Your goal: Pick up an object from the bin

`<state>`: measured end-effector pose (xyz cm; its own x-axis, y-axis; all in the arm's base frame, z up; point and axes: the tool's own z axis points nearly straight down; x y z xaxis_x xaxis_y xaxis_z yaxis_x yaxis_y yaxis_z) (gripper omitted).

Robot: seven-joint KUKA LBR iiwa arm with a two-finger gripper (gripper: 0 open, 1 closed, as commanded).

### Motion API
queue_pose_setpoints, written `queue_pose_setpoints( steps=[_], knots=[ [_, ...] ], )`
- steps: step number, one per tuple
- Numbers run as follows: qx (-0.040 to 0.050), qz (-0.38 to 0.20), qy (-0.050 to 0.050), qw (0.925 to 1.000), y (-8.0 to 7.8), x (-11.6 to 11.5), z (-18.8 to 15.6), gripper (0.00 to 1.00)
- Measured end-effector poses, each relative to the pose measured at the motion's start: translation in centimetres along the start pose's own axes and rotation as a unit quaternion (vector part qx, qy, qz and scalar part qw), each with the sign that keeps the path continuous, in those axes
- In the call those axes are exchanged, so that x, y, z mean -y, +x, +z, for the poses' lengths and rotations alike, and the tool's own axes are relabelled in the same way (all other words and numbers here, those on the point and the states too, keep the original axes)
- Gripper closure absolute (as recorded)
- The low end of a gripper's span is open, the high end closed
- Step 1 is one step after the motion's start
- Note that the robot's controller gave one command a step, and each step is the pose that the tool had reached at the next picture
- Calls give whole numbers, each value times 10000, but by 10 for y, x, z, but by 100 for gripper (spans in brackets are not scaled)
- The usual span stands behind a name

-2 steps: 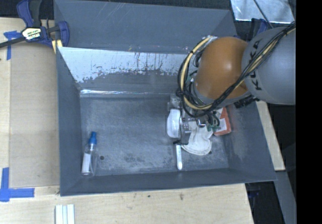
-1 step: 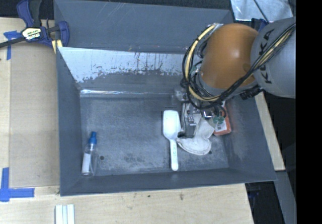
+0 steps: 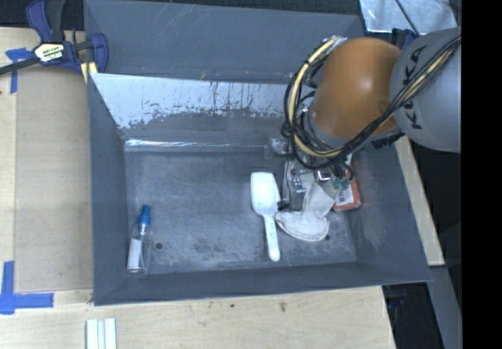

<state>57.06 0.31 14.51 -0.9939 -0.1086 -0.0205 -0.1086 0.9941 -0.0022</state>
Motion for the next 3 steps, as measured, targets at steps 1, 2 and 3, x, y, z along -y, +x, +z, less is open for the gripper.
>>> queue_pose_setpoints(
  steps=[1,2,3],
  knots=[
    [-75,-697,-11,9975,5,4,64,0],
    [-107,-970,-21,9952,7,1,65,0],
    [-68,-2676,-30,9635,-4,12,62,0]
  ],
)
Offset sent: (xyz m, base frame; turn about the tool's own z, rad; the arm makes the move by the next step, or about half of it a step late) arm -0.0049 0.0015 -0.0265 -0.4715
